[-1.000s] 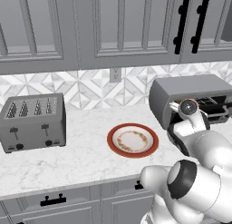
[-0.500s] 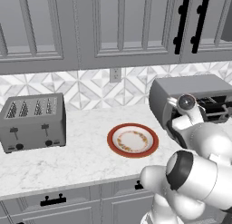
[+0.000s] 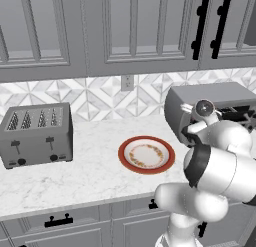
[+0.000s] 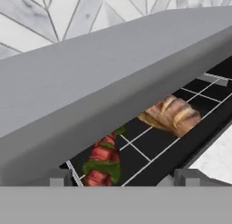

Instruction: Pick up the kebab skewer and baguette bread, and place them inside the toaster oven. Close the toaster oven door and start by setting the timer.

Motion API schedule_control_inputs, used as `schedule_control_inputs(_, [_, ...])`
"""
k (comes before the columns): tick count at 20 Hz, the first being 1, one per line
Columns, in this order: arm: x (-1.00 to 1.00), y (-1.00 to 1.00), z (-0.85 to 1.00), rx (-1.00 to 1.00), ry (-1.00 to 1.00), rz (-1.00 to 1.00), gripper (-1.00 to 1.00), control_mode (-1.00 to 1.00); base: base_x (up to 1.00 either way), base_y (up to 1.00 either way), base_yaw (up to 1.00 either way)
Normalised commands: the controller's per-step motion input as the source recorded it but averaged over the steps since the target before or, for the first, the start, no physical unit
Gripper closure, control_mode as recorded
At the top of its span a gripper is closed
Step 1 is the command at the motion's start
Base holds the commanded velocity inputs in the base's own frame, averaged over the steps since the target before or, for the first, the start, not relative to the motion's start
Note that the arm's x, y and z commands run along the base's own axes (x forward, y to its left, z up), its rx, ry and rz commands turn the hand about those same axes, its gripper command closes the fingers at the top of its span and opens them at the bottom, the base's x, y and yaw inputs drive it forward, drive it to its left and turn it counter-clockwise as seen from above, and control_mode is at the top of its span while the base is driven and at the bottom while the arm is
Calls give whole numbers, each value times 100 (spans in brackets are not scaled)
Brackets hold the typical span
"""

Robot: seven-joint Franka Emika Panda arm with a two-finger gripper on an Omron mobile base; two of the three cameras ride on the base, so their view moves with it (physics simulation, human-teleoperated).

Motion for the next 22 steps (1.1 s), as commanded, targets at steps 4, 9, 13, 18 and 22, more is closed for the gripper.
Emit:
schedule_control_inputs(4, [12, 0, 2, 0, 0, 13, -100, -100, 0, 0, 0])
schedule_control_inputs(9, [-1, -8, 14, 0, 1, 17, -100, -100, 0, 0, 0])
schedule_control_inputs(13, [-31, -16, 83, 0, 19, 15, -100, -100, 0, 0, 0])
schedule_control_inputs(18, [-62, -23, 78, 0, 17, 16, -100, -100, 0, 0, 0])
schedule_control_inputs(22, [-64, -31, 19, 0, 20, 15, -100, -100, 0, 0, 0])
